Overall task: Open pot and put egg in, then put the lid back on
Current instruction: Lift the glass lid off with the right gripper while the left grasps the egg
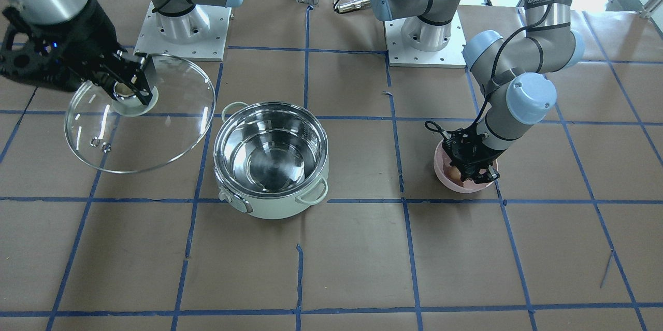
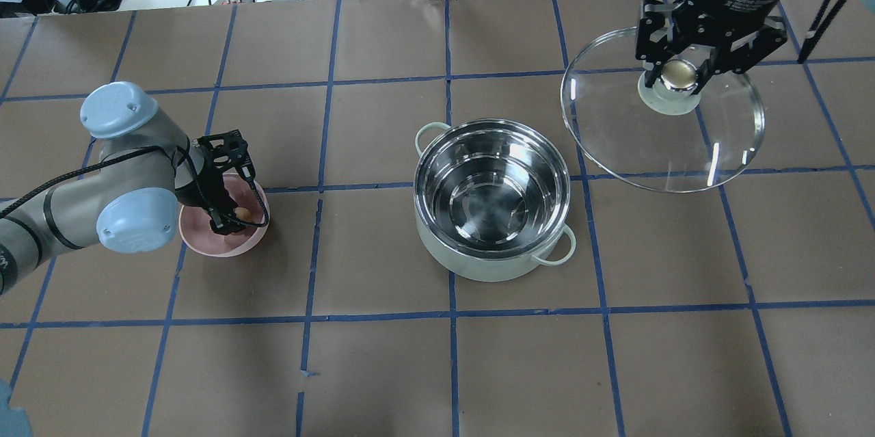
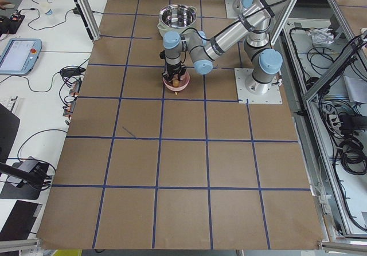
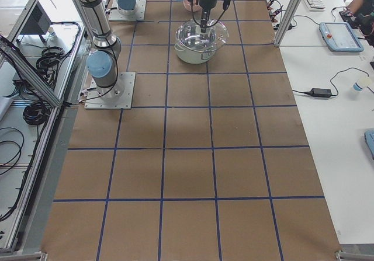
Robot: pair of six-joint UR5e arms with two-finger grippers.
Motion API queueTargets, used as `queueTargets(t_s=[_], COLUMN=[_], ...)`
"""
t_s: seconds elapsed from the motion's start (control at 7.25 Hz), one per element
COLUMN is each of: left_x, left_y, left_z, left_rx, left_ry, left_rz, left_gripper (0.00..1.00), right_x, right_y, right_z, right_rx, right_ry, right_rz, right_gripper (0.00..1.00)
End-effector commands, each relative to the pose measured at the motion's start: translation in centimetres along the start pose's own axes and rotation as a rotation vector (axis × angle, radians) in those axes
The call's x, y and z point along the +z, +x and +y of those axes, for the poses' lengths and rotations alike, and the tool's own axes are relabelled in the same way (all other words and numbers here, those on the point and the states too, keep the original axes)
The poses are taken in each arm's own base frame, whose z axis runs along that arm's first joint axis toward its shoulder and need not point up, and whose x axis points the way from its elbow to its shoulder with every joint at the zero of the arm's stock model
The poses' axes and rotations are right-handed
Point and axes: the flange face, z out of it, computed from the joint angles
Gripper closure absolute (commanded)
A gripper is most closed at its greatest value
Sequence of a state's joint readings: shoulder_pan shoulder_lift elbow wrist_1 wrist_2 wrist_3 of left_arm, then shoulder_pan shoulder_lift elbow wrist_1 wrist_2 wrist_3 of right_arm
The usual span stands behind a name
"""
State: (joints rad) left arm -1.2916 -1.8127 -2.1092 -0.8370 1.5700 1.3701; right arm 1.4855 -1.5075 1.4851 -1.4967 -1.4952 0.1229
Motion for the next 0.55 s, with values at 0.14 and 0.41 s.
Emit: queueTargets(t_s=[0.14,0.41], left_x=[0.0,-1.3], left_y=[0.1,0.1], left_z=[-0.1,0.0], left_rx=[0.012,0.024], left_ry=[0.004,0.007], left_rz=[0.005,0.001], left_gripper=[0.88,0.89], right_x=[1.9,0.4], right_y=[2.1,2.5], right_z=[-2.7,0.8], right_rx=[0.003,0.068], right_ry=[0.007,-0.070], right_rz=[-0.009,0.004], right_gripper=[0.69,0.70])
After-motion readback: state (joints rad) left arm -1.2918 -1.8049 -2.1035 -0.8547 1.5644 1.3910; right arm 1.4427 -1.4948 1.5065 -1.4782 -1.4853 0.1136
